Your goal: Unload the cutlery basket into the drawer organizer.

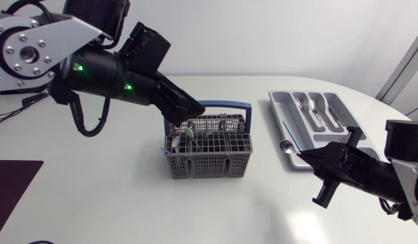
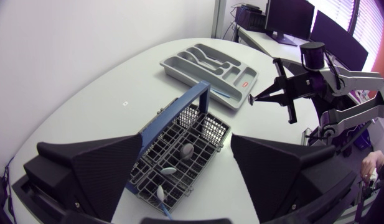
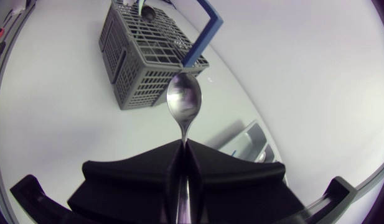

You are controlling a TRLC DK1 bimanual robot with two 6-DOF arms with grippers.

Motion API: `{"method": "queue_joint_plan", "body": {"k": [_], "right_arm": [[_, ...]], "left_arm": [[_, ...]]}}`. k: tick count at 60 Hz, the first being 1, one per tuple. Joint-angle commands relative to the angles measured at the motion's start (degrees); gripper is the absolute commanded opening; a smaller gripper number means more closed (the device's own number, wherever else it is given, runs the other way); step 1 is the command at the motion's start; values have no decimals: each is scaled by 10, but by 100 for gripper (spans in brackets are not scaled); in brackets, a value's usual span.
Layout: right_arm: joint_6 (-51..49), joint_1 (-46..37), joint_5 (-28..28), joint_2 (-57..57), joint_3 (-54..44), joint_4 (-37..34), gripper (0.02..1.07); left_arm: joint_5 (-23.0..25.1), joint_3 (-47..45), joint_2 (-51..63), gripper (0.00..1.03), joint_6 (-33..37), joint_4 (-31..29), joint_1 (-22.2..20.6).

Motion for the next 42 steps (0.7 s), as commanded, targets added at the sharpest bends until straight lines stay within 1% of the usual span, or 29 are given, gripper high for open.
{"method": "queue_joint_plan", "body": {"k": [1,11,15,24,31,37,42], "right_arm": [[-49,-43,-24,56,26,17,12],[-100,-112,-69,141,72,24,10],[-126,-135,-82,172,97,13,10],[-225,-201,-122,249,187,-87,10],[-300,-244,-129,301,237,-135,9],[-364,-278,-134,349,292,-201,9],[-404,-295,-131,385,320,-234,9]], "left_arm": [[-2,-16,-17,99,10,5,6],[-3,-27,-27,99,13,1,12],[-3,-29,-31,99,14,0,15],[-3,-33,-34,99,25,-10,25],[-3,-37,-38,99,32,-15,35],[-3,-47,-41,99,39,-17,42],[-3,-53,-42,99,41,-17,44]]}}
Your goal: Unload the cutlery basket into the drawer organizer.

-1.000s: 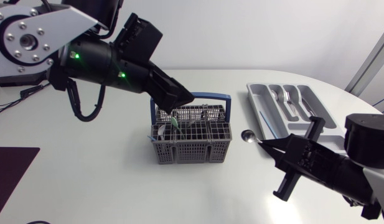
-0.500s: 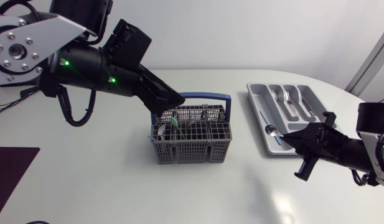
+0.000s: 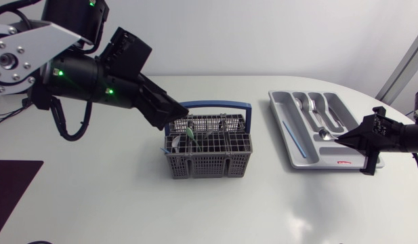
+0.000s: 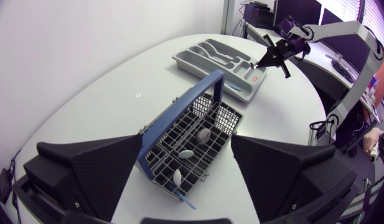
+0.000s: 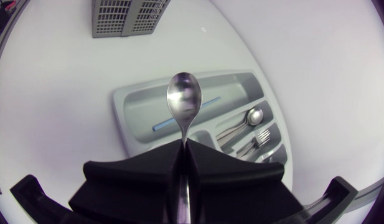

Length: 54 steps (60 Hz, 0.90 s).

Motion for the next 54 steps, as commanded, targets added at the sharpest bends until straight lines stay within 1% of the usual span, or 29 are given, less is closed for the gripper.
{"method": "queue_joint_plan", "body": {"k": [1,6,16,24,31,54], "right_arm": [[-75,-19,-2,43,31,-30,9],[-104,-27,4,68,40,-34,9],[-160,-33,21,110,76,-80,8],[-189,-37,43,135,98,-84,8],[-220,-45,61,165,130,-102,8],[-245,-42,95,199,134,-94,9]], "left_arm": [[-1,-21,-9,99,13,-6,5],[-1,-23,-7,99,13,-6,5],[-4,-21,-5,99,14,-13,2],[-5,-20,-9,99,18,-21,4],[-8,-23,-12,99,19,-22,6],[-16,-19,-15,99,19,-28,4]]}}
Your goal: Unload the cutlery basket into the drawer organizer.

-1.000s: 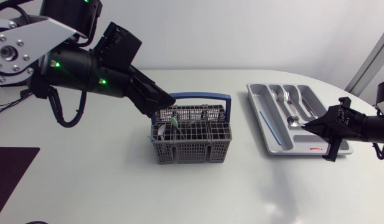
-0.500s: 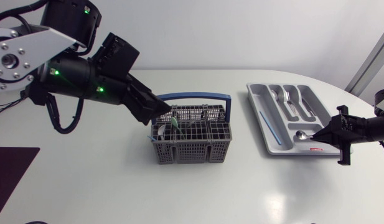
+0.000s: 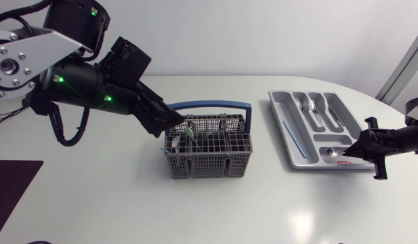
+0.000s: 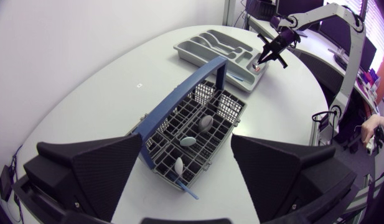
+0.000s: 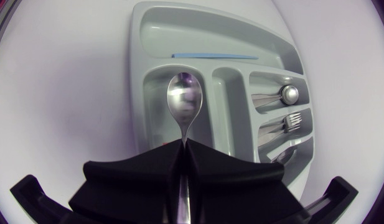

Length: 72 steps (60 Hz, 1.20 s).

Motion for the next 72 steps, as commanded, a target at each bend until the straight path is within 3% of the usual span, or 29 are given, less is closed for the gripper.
{"method": "queue_joint_plan", "body": {"k": [1,9,30,53,65,72], "right_arm": [[-22,2,9,18,1,4,10],[-18,10,16,26,-2,29,14],[26,27,12,-11,-4,43,62],[190,71,-60,-142,-3,-25,71],[348,139,-77,-206,-6,-67,76],[411,183,-92,-237,-21,-87,79]], "left_arm": [[-3,-8,-12,99,7,-8,1],[-3,-9,-16,99,7,-10,-4],[-8,-14,-41,99,19,-23,-2],[-5,-49,-82,99,93,-45,24],[-5,-113,-129,99,170,-44,43],[2,-181,-176,99,246,-8,62]]}}
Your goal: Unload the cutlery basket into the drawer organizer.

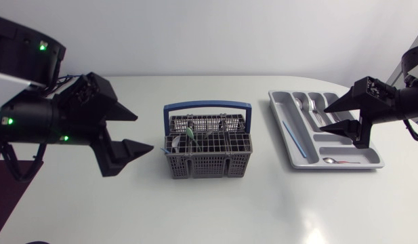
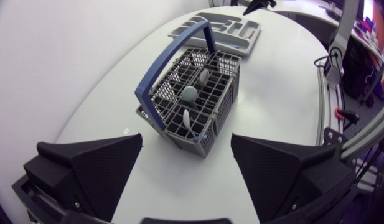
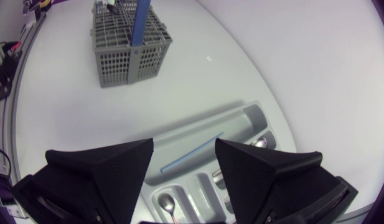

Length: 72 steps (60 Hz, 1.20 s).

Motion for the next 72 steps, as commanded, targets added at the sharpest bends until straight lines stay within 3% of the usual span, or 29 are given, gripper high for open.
{"method": "queue_joint_plan", "body": {"k": [1,14,29,44,72], "right_arm": [[66,28,-11,-23,-21,-15,79],[159,107,-11,-78,-77,8,84],[274,195,-1,-127,-137,73,84],[348,291,51,-146,-186,141,84],[405,365,90,-140,-197,189,83]], "left_arm": [[8,-51,-33,99,70,20,18],[58,-123,-39,98,121,110,47],[95,-167,7,95,126,233,38],[127,-195,45,75,139,313,41],[142,-229,83,36,139,409,46]]}}
